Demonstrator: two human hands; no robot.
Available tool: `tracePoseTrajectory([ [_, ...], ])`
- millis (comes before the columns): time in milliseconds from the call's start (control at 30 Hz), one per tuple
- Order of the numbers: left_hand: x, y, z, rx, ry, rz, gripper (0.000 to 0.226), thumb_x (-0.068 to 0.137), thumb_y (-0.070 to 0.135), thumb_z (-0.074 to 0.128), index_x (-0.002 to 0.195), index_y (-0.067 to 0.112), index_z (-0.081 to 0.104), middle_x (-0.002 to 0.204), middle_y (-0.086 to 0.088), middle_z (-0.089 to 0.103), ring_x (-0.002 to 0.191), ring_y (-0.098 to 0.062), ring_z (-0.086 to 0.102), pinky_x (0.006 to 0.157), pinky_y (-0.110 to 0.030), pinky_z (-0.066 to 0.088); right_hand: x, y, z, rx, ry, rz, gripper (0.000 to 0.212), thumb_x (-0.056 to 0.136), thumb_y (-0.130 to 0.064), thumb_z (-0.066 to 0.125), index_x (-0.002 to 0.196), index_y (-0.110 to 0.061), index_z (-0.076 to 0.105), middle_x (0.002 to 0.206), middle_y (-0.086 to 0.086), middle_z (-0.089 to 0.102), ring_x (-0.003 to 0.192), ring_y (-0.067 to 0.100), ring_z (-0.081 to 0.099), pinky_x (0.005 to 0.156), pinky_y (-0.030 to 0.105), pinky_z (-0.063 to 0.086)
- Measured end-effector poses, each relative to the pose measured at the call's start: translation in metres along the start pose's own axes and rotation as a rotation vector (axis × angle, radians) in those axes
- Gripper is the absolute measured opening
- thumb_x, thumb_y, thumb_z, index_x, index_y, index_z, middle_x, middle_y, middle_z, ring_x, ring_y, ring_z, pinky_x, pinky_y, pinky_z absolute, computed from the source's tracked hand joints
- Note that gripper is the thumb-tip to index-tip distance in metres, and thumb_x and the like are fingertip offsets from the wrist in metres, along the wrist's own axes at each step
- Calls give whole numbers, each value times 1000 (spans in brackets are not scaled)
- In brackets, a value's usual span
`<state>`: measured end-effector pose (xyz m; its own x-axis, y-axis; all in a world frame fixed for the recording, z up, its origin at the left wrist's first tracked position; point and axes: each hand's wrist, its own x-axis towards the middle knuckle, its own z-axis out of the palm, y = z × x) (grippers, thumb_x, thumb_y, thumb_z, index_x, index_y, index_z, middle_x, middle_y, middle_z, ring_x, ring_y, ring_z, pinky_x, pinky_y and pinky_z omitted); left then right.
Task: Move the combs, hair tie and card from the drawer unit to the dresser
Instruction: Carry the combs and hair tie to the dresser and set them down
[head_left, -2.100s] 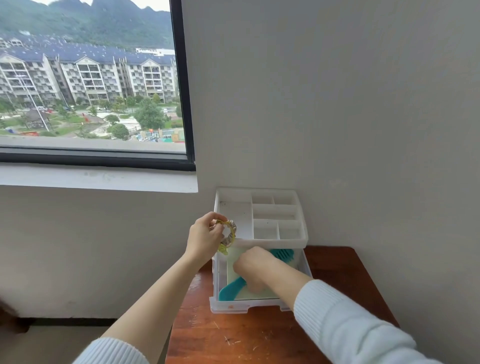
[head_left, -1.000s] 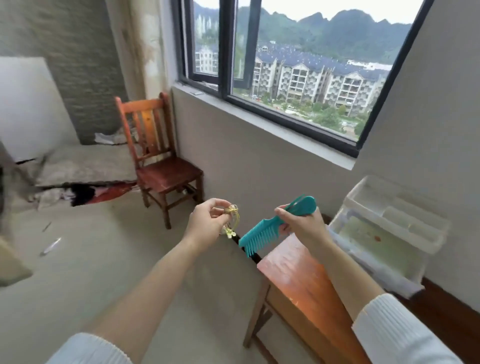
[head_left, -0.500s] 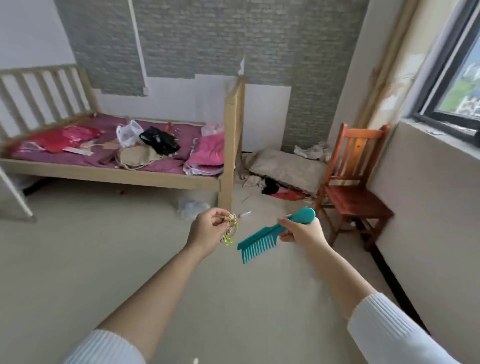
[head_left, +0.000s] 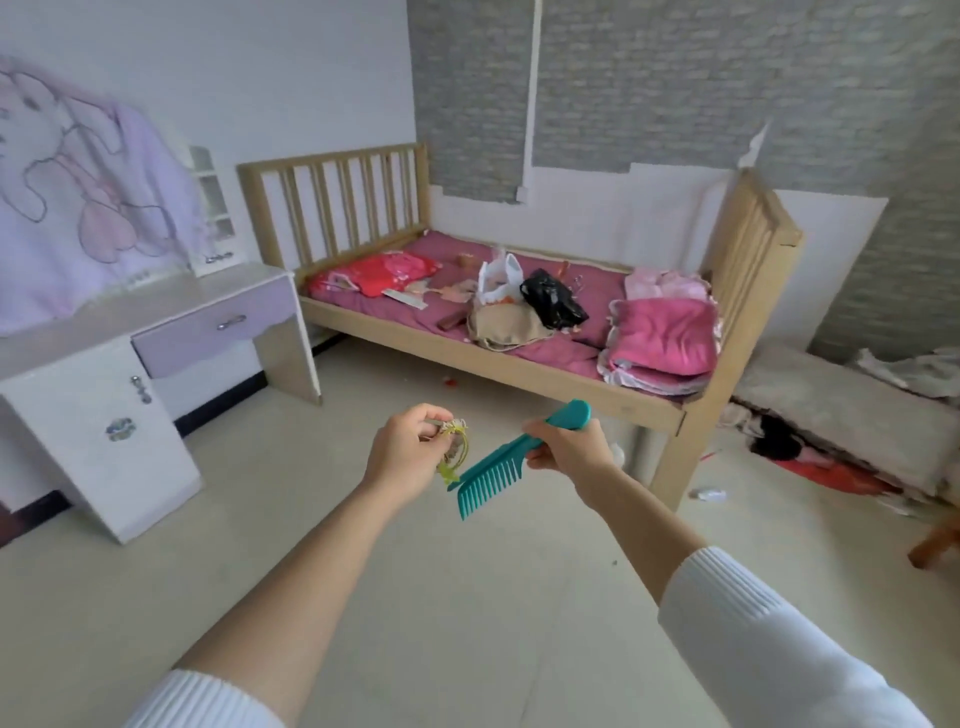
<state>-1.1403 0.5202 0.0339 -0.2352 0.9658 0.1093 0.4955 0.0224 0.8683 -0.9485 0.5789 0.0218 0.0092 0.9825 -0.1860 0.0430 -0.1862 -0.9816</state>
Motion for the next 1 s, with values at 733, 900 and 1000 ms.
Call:
tracePoseTrajectory([
  [733, 408, -288, -398, 9, 479, -257, 16, 80, 19, 70, 96, 20, 68, 90, 0, 72, 78, -11, 65, 59, -18, 42, 360, -85, 614, -85, -455, 23, 20, 81, -13, 73, 86, 0, 58, 73, 14, 68, 43, 11, 64, 42, 20, 53],
  [900, 484, -374, -494, 21, 526, -307, 14, 78, 23, 74, 90, 19, 69, 84, -1, 74, 77, -17, 69, 71, -29, 52, 422, -83, 763, -117, -483, -10, 20, 80, -17, 74, 83, -7, 57, 76, 13, 69, 48, 14, 65, 44, 21, 53],
  [1000, 533, -418, -552, -2, 524, -352, 10, 77, 18, 74, 83, 22, 67, 81, -2, 73, 70, -19, 66, 70, -31, 53, 455, -85, 846, -167, -513, -22, 18, 81, -20, 72, 83, -7, 60, 73, 11, 68, 52, 16, 64, 48, 24, 54],
])
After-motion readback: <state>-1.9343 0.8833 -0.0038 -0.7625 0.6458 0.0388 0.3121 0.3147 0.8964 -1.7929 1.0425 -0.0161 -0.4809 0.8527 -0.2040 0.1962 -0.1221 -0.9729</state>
